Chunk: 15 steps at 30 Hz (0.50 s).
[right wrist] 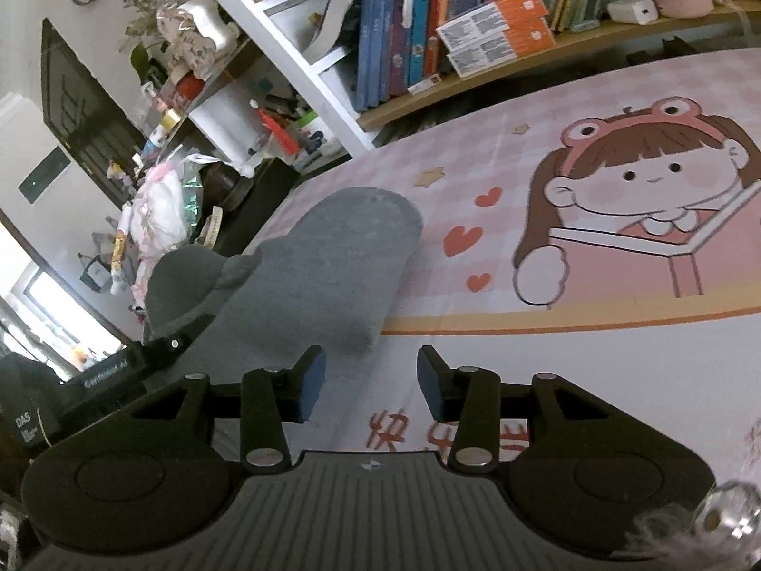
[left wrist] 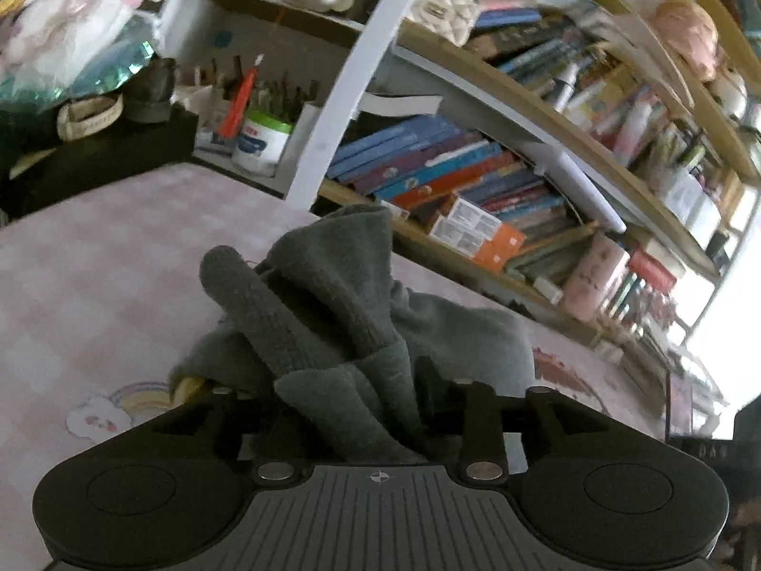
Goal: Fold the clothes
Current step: 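Lower the grey sweatshirt onto the bundle with the left gripper and open it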
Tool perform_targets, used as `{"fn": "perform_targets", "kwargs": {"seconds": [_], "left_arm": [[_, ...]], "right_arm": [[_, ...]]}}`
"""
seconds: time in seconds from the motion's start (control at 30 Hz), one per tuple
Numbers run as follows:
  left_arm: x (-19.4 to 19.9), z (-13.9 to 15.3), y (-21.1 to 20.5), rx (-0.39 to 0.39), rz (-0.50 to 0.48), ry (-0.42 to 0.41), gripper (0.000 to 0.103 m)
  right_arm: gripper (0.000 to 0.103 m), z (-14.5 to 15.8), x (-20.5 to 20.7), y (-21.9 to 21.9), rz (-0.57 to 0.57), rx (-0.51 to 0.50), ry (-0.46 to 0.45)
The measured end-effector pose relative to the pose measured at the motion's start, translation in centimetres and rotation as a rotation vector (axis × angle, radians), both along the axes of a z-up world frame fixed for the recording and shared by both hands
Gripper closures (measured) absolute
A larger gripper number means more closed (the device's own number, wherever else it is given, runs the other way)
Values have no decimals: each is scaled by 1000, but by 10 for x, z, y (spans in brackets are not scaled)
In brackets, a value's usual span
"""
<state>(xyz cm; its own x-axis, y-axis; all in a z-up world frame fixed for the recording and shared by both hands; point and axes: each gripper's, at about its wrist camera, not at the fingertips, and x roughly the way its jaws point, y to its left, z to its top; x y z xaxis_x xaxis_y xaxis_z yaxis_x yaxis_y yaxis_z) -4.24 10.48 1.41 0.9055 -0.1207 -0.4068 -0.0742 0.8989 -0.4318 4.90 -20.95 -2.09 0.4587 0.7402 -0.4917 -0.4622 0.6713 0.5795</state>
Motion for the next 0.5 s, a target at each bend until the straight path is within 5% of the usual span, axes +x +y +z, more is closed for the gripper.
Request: {"fn": "perform_targets", "kwargs": {"seconds": [0.27,0.37,0.5], "left_arm": [[-13,1,12,-38,-88,-32,41],[-26,11,13,28,-26,-90,23],[-28,22,23,75,42,-128,17]], "right_arm": [[51,-7,-5,13,-2,-6,8],[51,-10,-5,15,-4,-8,18],[50,-9,-7,19,8,-6,18]]}}
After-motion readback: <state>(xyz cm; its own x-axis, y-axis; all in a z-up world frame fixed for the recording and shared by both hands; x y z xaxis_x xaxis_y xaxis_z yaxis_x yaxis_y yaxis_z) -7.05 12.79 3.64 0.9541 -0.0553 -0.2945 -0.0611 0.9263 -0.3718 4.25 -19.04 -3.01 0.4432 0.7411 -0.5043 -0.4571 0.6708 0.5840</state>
